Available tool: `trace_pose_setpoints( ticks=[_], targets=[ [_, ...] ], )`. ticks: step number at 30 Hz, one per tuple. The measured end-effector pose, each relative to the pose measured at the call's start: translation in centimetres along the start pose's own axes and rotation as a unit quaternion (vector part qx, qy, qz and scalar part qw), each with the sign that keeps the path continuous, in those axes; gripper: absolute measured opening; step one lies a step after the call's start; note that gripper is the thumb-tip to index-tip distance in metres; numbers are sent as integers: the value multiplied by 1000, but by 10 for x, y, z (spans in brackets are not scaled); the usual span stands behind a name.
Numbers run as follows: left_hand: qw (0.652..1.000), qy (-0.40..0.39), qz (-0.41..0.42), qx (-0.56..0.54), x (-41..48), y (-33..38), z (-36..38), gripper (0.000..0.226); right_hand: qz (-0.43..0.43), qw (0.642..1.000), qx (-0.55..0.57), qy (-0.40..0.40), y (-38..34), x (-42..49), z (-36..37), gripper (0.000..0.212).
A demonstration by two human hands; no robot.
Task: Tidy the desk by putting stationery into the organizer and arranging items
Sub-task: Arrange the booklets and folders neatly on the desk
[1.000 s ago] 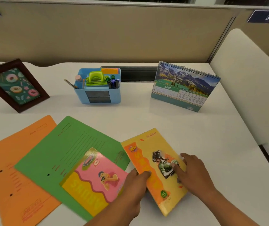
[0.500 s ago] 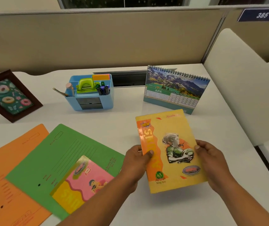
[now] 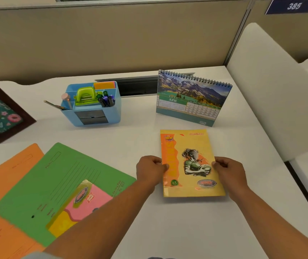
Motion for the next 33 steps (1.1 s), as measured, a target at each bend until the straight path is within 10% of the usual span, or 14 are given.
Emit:
trace_pose_setpoints(
  ticks=[33],
  targets=[
    [993, 1, 35, 109, 9, -18, 8, 21, -92, 986, -137, 31, -5, -6, 4, 26]
  ],
)
Point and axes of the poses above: each hand's wrist, its own x-axis towards the middle knuckle, its own z-axis out of the palm, y = z × x, the point moved 8 cm from there along x, towards the middle knuckle, and after that the axes turned 4 degrees about x, right-handed, at the moved point
